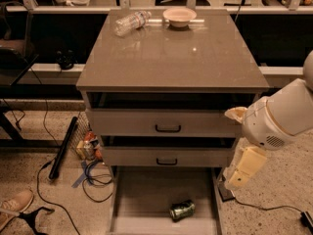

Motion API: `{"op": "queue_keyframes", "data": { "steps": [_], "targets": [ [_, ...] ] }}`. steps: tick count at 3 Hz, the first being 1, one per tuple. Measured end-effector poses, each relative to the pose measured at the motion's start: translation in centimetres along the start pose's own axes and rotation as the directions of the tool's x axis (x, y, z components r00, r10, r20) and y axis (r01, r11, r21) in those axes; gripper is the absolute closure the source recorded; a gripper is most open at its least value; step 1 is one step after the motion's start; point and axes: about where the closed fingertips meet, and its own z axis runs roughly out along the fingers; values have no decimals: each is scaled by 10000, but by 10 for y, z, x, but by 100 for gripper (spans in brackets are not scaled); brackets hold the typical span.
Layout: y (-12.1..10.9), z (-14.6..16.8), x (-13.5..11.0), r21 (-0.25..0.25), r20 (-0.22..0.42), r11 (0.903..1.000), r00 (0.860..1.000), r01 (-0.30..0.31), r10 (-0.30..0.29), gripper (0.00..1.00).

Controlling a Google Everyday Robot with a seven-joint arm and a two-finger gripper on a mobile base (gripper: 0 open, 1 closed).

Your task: Pick green can from bottom drawer and place on counter

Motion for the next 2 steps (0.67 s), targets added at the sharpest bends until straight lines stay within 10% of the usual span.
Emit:
{"op": "queue_keyframes", "data": {
  "steps": [2],
  "targets": [
    [-9,36,20,24,292,10000,9995,85,-86,0]
  ]
}}
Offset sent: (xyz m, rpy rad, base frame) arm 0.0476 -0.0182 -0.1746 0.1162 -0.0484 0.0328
